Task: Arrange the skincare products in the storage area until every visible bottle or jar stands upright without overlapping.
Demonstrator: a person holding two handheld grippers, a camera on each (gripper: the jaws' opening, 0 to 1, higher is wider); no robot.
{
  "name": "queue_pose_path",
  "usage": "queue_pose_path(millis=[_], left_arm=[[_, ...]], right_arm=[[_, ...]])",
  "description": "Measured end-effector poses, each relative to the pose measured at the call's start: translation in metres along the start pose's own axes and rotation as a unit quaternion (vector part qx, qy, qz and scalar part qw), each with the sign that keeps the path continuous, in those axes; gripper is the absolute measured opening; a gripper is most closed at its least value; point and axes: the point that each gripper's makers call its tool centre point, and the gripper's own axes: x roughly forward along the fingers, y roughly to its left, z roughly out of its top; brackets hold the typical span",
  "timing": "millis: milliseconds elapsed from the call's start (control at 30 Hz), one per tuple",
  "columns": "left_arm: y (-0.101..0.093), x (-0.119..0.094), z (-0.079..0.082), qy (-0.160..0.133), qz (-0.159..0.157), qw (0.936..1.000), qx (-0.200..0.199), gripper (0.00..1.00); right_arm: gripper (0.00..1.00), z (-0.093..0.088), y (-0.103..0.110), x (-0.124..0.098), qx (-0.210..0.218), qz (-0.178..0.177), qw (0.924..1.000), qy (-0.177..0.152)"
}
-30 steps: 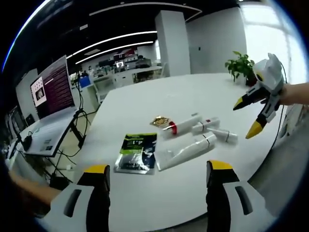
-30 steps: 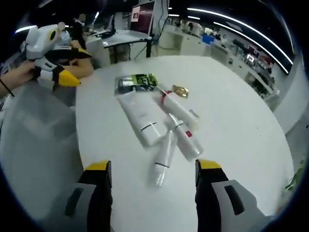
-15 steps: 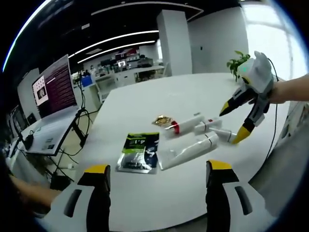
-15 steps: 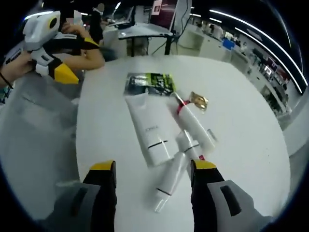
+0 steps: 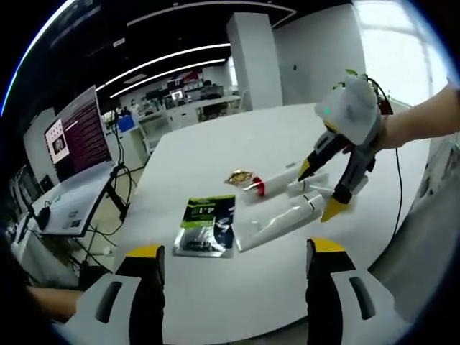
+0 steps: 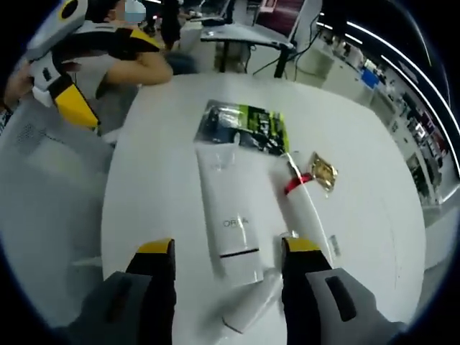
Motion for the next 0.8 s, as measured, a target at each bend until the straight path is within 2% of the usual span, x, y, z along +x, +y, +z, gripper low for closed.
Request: queue_pose_path(millis=[433,633,800], left_arm=[[0.002,0.0,-0.002,0.003,0.004,1.0,0.0,0.76],[0.001,0.0,-0.003,0.006,0.004,1.0,0.0,0.76],[0.0,0.001,-0.004,0.011,0.003,0.9999,0.005,0.76]], right_arm=[[0.56,0.02,-0.003,0.039,-0.03,0.029,0.9989,0.02],[0.55,0.024,-0.001,0.049,-0.038,0.041,0.9979,0.033],[0.52,0.024,-0.003,0.051,-0.024,0.045,0.9981,0.035]])
